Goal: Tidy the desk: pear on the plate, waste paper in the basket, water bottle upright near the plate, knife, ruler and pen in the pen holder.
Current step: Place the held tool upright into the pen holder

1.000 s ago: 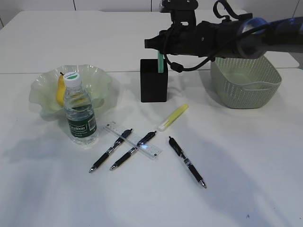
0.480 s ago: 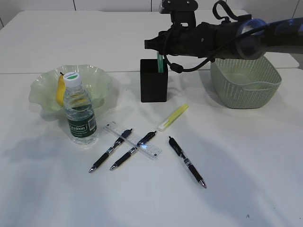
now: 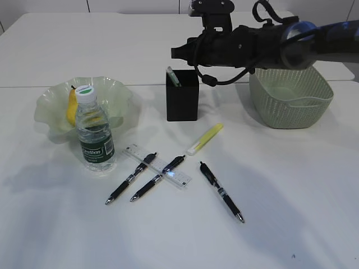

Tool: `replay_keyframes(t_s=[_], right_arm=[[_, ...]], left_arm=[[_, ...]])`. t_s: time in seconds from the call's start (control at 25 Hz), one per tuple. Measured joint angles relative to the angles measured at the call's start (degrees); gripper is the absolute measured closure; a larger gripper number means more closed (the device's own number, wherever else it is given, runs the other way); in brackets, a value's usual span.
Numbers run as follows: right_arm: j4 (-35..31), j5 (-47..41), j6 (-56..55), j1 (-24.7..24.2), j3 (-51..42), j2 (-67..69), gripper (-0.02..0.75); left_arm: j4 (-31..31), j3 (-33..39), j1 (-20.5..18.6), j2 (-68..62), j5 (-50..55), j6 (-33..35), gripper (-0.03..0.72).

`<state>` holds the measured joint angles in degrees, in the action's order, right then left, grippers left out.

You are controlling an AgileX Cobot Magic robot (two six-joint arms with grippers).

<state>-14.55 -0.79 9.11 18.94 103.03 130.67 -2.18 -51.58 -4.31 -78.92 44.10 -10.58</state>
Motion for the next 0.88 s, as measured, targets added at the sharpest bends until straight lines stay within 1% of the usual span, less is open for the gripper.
replay_keyframes(t_s=[0.2,0.64,0.88], right_arm=[[0.0,-6.0,0.0,0.0,0.0,-2.6,0.507],[0.3,-25.4,0.0,0.0,0.0,-13.2,0.506],[2.1,-37.1,0.0,0.0,0.4,-16.6,0.505]], left_arm=[[0.0,0.0,0.0,0.0,0.0,0.0,0.188],[0.6,0.0,0.0,0.0,0.0,0.0,0.188],[0.8,0.0,0.0,0.0,-0.4,0.0,0.188]])
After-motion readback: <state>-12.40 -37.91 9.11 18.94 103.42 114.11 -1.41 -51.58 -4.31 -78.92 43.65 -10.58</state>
